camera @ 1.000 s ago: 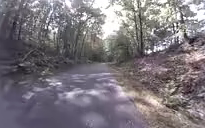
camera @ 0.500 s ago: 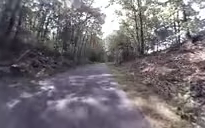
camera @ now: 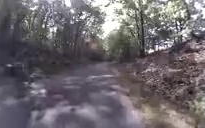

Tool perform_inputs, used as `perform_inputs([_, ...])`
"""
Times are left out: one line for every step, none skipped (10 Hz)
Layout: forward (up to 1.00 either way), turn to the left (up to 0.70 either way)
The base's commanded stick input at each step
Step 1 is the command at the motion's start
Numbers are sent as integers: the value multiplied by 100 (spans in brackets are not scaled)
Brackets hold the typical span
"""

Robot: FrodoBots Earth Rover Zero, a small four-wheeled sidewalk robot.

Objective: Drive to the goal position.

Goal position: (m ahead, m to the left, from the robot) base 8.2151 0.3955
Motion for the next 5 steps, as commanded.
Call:
perform_inputs([70, 0])
perform_inputs([70, 0])
perform_inputs([70, 0])
perform_inputs([70, 0])
perform_inputs([70, 0])
